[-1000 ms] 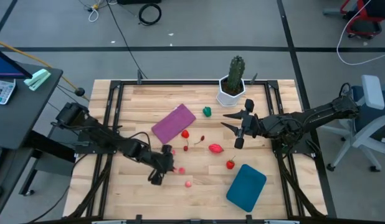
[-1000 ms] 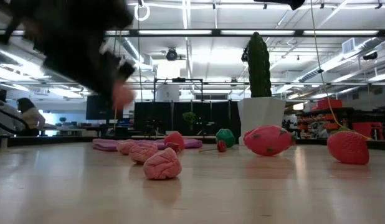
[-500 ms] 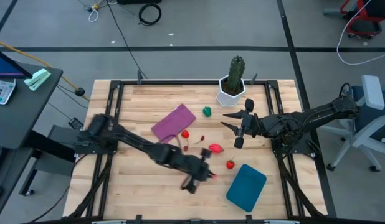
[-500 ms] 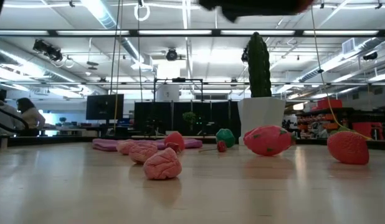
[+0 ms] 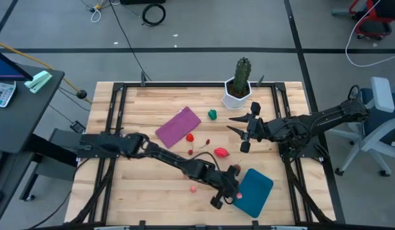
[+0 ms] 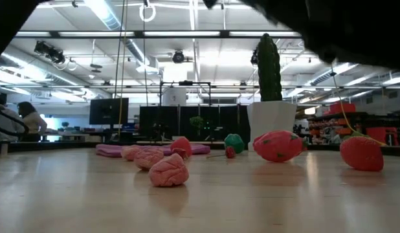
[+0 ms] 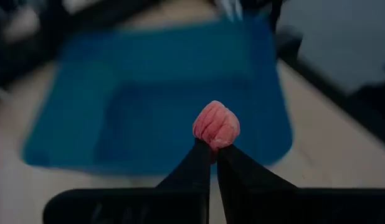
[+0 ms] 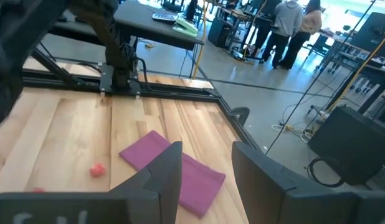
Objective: Pick and placing Produce into tupperware
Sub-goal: Put the peach into the blue bin, then put the dragonfruit into the blue bin
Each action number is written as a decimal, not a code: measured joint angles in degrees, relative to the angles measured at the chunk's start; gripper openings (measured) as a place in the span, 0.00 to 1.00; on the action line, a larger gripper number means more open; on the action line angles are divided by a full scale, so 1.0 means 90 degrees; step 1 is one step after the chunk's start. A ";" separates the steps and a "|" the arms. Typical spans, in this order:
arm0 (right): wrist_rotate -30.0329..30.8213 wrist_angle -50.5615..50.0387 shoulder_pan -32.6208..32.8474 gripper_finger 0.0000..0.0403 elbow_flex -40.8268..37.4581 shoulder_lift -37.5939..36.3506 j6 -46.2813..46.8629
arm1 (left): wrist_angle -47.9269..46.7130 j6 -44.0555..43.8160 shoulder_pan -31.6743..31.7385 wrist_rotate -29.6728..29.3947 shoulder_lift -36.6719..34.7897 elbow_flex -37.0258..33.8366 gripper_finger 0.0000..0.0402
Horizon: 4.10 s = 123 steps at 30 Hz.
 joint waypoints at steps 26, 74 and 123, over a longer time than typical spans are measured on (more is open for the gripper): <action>0.0000 -0.0191 0.0000 0.37 0.0000 -0.0002 0.0354 | -0.0178 0.0670 -0.0092 -0.0415 0.0159 0.0351 0.30; -0.2088 -0.2186 -0.0175 0.69 -0.0005 0.2729 0.3067 | -0.8677 -0.1327 0.1826 -0.3510 -0.5441 0.1819 0.29; -0.3251 -0.1110 -0.0240 0.56 -0.0005 0.2216 0.3894 | -0.8677 -0.1063 0.2580 -0.3510 -0.5414 0.1816 0.43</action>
